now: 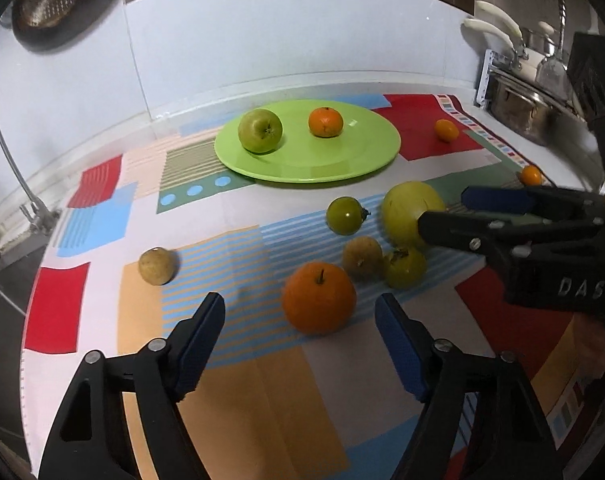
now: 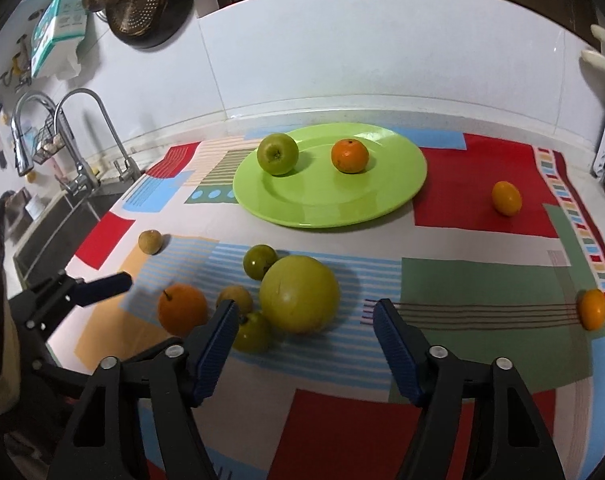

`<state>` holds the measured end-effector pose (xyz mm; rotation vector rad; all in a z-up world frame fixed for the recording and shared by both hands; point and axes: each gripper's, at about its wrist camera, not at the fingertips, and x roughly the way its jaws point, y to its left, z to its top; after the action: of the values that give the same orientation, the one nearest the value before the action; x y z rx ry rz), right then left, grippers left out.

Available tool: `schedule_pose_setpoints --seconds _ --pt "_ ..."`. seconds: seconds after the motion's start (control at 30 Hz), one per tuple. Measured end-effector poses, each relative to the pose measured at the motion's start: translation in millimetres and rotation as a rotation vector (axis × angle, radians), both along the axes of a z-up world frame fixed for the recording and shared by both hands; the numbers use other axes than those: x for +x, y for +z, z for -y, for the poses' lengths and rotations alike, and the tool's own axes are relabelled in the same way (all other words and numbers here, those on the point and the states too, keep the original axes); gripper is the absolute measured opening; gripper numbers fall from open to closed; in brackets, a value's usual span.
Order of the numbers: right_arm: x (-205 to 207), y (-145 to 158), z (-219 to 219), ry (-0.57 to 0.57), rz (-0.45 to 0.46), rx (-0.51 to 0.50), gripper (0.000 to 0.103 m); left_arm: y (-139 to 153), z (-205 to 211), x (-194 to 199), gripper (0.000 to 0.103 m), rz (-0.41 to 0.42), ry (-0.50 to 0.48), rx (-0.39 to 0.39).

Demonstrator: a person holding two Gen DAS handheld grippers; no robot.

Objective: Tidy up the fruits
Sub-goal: 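Grasp an orange with left tool while right tool grasps the yellow-green pomelo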

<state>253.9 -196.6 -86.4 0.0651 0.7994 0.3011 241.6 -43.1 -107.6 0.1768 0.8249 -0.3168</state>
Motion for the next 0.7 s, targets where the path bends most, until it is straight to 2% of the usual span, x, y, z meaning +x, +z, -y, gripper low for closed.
schedule_pose_setpoints --seconds 0.3,0.47,0.7 --pt "20 -16 -2 0.012 -0.073 0.07 0.055 -7 1 16 0.052 -0.058 -0.026 -0.076" --pt "23 -20 -4 0.014 -0.087 0.078 0.054 -10 1 18 0.042 -0.077 -0.034 -0.087" --pt "28 -24 -5 0.011 -0.102 0.096 0.051 -8 0 19 0.041 -0.086 -0.028 -0.09"
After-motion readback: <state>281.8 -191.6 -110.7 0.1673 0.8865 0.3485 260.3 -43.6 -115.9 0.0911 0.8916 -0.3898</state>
